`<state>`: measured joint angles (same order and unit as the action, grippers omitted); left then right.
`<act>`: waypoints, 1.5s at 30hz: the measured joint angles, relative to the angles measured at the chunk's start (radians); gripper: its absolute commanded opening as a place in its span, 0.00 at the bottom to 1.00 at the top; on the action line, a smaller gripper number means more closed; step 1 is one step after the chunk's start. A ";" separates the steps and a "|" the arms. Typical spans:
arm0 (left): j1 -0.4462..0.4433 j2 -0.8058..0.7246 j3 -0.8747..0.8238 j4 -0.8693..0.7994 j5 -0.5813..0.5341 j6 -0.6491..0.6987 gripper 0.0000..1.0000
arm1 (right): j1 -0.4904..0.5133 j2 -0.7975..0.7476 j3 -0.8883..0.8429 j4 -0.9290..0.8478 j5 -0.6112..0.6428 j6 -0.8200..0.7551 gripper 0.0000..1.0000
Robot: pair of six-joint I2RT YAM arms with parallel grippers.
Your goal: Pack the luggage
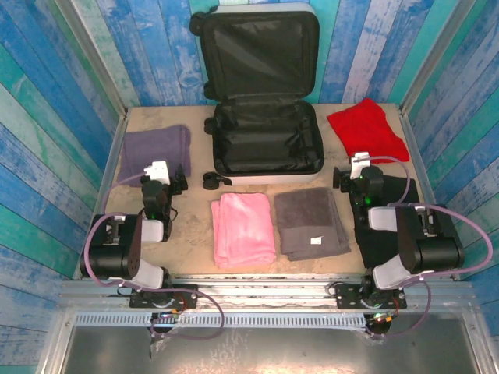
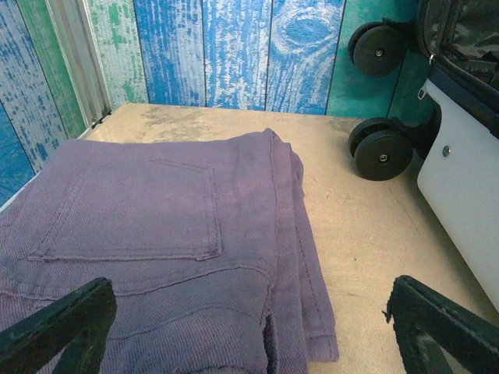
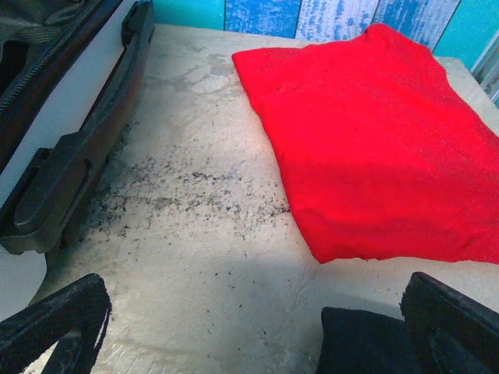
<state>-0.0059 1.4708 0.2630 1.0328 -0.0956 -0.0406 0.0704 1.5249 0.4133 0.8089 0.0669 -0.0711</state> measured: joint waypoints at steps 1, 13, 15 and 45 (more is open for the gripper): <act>0.000 0.000 0.000 0.000 0.000 0.000 0.93 | 0.000 0.000 0.000 0.001 0.000 0.000 1.00; -0.001 0.000 0.000 0.000 0.000 0.000 0.93 | 0.000 0.000 0.000 0.002 0.000 0.000 1.00; -0.001 0.000 0.000 0.000 0.000 0.000 0.93 | 0.000 0.000 0.000 0.002 0.000 0.000 1.00; -0.025 0.000 0.000 0.000 -0.040 0.007 0.93 | -0.001 0.000 0.000 0.002 -0.003 0.000 1.00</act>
<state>-0.0311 1.4708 0.2630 1.0328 -0.1356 -0.0338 0.0696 1.5249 0.4133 0.8112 0.0635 -0.0711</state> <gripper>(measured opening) 0.932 0.999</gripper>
